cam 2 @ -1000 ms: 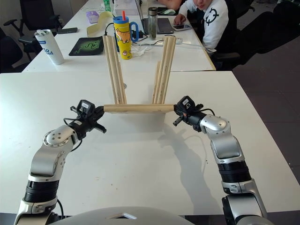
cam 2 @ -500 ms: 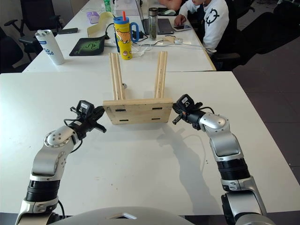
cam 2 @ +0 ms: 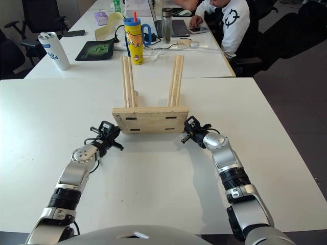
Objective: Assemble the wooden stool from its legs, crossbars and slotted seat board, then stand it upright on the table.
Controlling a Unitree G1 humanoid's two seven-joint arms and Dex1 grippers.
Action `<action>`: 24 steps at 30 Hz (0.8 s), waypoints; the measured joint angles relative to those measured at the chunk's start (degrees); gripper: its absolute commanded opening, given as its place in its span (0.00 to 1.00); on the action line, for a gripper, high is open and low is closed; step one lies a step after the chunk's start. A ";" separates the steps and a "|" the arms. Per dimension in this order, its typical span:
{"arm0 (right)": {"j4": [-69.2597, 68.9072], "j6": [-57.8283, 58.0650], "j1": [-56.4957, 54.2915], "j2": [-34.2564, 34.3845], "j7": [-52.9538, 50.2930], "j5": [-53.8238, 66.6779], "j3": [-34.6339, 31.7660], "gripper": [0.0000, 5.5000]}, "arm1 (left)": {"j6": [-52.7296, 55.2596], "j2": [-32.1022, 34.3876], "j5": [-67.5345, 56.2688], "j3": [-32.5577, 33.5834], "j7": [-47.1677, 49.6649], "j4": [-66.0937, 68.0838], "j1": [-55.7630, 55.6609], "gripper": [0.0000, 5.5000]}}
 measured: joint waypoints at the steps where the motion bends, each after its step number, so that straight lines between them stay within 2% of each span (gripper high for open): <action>1: 0.24 -0.30 -0.07 0.24 -0.13 -0.14 0.15 0.00 | -0.29 0.00 0.30 -0.13 -0.01 0.29 -0.05 0.00; 8: -1.74 -0.61 0.63 0.42 0.14 0.35 -1.48 0.00 | -0.08 0.09 0.20 -0.48 -0.59 -1.87 0.81 0.00; 15: -12.08 -1.77 1.12 0.32 0.17 3.63 -5.86 0.00 | 4.76 0.86 -1.05 2.54 -0.51 -12.19 0.08 0.00; 24: -18.83 -1.94 0.82 1.11 -0.55 7.09 -9.96 0.00 | 11.92 1.05 -4.47 6.65 1.07 -25.96 -7.92 0.00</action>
